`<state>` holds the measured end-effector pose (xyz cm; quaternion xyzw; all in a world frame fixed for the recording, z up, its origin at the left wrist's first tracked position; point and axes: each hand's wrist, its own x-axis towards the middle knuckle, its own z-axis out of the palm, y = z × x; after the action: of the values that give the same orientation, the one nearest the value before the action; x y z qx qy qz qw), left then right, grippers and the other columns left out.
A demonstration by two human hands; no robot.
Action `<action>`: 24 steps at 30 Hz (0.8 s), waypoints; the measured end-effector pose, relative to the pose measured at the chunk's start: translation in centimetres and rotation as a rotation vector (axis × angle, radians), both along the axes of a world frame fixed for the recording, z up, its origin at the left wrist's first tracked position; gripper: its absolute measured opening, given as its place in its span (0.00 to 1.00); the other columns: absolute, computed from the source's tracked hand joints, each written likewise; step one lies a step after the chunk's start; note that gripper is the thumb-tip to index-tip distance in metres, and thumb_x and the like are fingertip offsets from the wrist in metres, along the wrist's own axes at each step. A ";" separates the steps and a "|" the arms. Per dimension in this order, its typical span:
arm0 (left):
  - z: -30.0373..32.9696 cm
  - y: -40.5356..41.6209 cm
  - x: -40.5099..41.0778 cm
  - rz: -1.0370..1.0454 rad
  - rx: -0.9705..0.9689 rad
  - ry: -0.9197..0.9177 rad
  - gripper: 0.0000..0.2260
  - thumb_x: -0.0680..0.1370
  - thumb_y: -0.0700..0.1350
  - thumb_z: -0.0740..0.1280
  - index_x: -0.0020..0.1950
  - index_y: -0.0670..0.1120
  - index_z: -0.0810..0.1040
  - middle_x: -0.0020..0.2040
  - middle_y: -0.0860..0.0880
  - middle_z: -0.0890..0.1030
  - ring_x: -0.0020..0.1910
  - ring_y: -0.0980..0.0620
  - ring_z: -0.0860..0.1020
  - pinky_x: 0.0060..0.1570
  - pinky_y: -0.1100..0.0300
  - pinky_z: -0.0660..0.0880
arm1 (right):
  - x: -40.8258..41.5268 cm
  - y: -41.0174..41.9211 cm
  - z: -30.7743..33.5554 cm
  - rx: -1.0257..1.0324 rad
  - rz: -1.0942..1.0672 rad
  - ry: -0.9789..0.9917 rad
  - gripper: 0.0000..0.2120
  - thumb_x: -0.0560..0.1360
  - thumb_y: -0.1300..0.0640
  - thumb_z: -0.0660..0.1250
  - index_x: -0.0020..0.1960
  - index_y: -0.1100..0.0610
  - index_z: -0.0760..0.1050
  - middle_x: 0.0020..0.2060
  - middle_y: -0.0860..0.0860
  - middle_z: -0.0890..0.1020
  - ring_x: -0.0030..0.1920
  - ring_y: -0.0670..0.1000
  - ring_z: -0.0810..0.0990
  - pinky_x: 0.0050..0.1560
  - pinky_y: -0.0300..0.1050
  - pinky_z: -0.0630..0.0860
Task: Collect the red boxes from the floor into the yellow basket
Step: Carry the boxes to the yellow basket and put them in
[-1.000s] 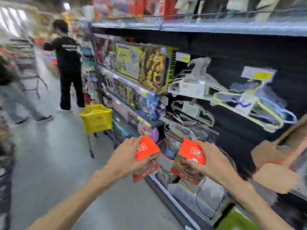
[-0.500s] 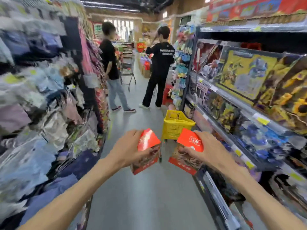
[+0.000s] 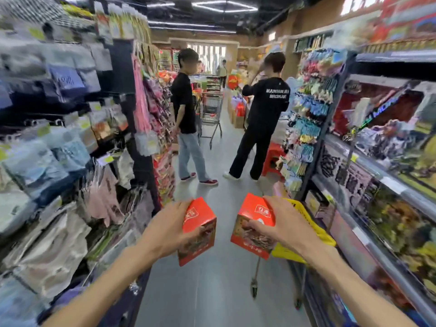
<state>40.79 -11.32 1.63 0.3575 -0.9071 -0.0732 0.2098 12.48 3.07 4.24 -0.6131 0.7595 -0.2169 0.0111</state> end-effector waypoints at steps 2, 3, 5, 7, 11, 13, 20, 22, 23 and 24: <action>0.3 -4.9 -2.1 -0.001 0.008 0.005 0.37 0.73 0.69 0.63 0.76 0.50 0.62 0.64 0.50 0.75 0.63 0.48 0.73 0.59 0.51 0.73 | -2.0 -4.9 0.4 -0.015 -0.007 0.003 0.38 0.65 0.22 0.62 0.65 0.45 0.68 0.54 0.45 0.72 0.53 0.49 0.75 0.52 0.51 0.77; 0.4 -7.6 -3.2 -0.003 0.009 0.007 0.37 0.73 0.70 0.62 0.76 0.50 0.62 0.65 0.50 0.75 0.64 0.49 0.73 0.60 0.51 0.72 | -3.1 -7.4 0.6 -0.024 -0.010 0.010 0.38 0.66 0.23 0.63 0.66 0.46 0.68 0.53 0.45 0.72 0.53 0.49 0.75 0.52 0.50 0.76; 0.5 -13.0 -5.7 -0.009 0.019 0.013 0.37 0.72 0.71 0.61 0.75 0.52 0.62 0.65 0.51 0.74 0.64 0.50 0.72 0.61 0.51 0.72 | -5.2 -12.2 0.7 -0.035 -0.012 0.039 0.38 0.67 0.24 0.63 0.67 0.48 0.68 0.50 0.44 0.72 0.53 0.49 0.74 0.53 0.49 0.74; 0.5 -18.4 -8.5 -0.035 0.021 0.013 0.36 0.72 0.71 0.61 0.75 0.55 0.61 0.64 0.52 0.75 0.63 0.50 0.73 0.59 0.51 0.73 | -7.7 -17.1 0.4 -0.032 -0.018 0.063 0.40 0.67 0.23 0.62 0.68 0.48 0.67 0.52 0.44 0.73 0.55 0.49 0.74 0.56 0.49 0.73; 0.6 -29.8 -14.9 -0.120 0.008 0.016 0.38 0.72 0.72 0.61 0.75 0.53 0.62 0.65 0.52 0.75 0.62 0.51 0.73 0.59 0.52 0.73 | -13.0 -27.1 -0.4 -0.029 -0.075 0.064 0.43 0.67 0.23 0.61 0.72 0.49 0.64 0.59 0.46 0.74 0.59 0.48 0.73 0.59 0.50 0.73; 1.1 -35.2 -18.8 -0.159 0.004 0.010 0.39 0.71 0.74 0.59 0.75 0.52 0.63 0.64 0.51 0.75 0.62 0.50 0.73 0.58 0.52 0.73 | -15.9 -31.5 -0.4 -0.027 -0.122 0.061 0.43 0.67 0.23 0.61 0.72 0.50 0.65 0.59 0.46 0.74 0.60 0.49 0.73 0.59 0.49 0.73; 2.6 -50.2 -35.1 -0.396 0.025 -0.009 0.41 0.70 0.74 0.58 0.76 0.52 0.62 0.65 0.50 0.74 0.64 0.48 0.73 0.60 0.52 0.71 | -27.0 -42.5 0.5 -0.002 -0.333 0.048 0.42 0.68 0.22 0.60 0.72 0.49 0.64 0.61 0.47 0.74 0.60 0.49 0.72 0.58 0.45 0.72; 2.3 -53.3 -40.3 -0.470 -0.003 -0.027 0.40 0.70 0.74 0.59 0.76 0.53 0.62 0.64 0.50 0.74 0.63 0.48 0.72 0.60 0.52 0.69 | -30.5 -44.3 0.3 0.001 -0.401 0.046 0.42 0.68 0.22 0.60 0.71 0.49 0.65 0.61 0.48 0.74 0.61 0.50 0.73 0.59 0.48 0.73; 2.1 -54.7 -42.9 -0.503 -0.006 -0.028 0.39 0.71 0.72 0.61 0.77 0.52 0.62 0.66 0.51 0.73 0.63 0.48 0.71 0.60 0.52 0.69 | -32.4 -45.1 -0.1 0.003 -0.439 0.047 0.42 0.67 0.22 0.60 0.71 0.49 0.65 0.62 0.48 0.74 0.61 0.50 0.73 0.59 0.49 0.73; 1.7 -56.0 -45.7 -0.534 -0.002 -0.034 0.38 0.73 0.70 0.64 0.77 0.51 0.62 0.66 0.51 0.73 0.64 0.48 0.71 0.60 0.52 0.68 | -34.2 -45.9 -0.5 0.006 -0.477 0.048 0.43 0.67 0.22 0.60 0.71 0.50 0.65 0.62 0.48 0.74 0.62 0.50 0.73 0.60 0.48 0.73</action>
<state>-4.88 -67.34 3.28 0.1065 -0.9727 -0.1191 0.1682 -21.74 -42.82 3.79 -0.4215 0.8835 -0.1964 -0.0568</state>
